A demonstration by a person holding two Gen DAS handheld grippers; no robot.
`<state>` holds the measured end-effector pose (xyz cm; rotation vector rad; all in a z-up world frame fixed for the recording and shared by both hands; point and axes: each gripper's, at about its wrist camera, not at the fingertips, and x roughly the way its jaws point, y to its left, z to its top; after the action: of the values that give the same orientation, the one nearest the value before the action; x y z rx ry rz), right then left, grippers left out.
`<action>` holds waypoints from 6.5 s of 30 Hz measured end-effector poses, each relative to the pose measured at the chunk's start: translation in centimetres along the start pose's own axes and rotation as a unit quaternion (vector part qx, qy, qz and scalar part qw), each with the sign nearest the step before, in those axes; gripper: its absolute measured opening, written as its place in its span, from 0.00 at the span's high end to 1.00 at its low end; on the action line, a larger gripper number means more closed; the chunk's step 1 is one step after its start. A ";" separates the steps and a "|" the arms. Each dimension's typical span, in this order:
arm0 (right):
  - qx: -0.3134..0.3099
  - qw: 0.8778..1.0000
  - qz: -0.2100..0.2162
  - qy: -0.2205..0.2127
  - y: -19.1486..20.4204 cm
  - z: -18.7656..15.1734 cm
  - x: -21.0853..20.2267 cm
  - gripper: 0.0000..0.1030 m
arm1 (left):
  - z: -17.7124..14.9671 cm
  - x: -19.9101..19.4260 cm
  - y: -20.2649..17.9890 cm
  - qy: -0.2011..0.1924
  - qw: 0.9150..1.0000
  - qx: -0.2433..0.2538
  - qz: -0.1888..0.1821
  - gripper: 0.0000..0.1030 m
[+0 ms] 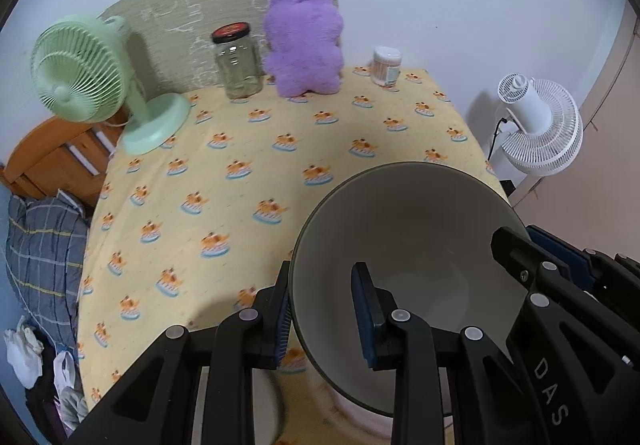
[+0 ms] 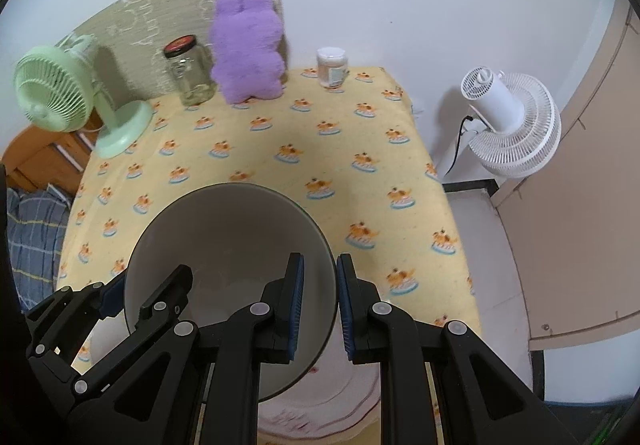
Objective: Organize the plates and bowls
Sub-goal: 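Lift the second bowl with both tools and carry it toward the first bowl, then lower the second bowl into the first bowl with both tools, then grip the rims of the nested bowls with both tools and lift them, then carry the nested bowls with both tools over the red-rimmed plate stack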
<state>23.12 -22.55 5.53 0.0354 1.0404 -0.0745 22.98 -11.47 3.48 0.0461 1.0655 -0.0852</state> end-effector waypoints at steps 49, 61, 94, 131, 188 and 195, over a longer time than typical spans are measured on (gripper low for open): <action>-0.067 0.996 -0.002 0.066 16.1 -9.1 1.3 0.80 | -10.5 1.4 15.0 0.070 0.997 -0.044 -0.003 0.74; -0.052 0.995 -0.003 0.085 15.1 -9.1 3.1 0.81 | -10.4 2.8 14.2 0.077 0.996 -0.034 -0.007 0.74; 0.003 0.991 0.124 0.059 11.7 -10.1 1.6 0.28 | -11.0 1.2 14.9 0.054 0.997 -0.035 -0.042 0.17; -0.019 0.952 0.239 0.189 10.9 -8.8 10.5 0.69 | -11.5 5.5 13.7 0.113 0.986 -0.109 0.046 0.26; 0.051 0.982 0.126 0.128 15.3 -11.0 3.8 0.58 | -12.2 1.5 17.8 0.082 0.983 -0.030 -0.164 0.55; 0.055 0.985 0.123 0.112 15.7 -10.9 1.6 0.58 | -12.0 -0.3 17.8 0.068 0.983 -0.026 -0.168 0.55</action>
<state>15.80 -6.31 -1.43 0.2782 1.2478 0.0991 14.02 7.25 -2.12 -0.1777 1.2043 -0.3632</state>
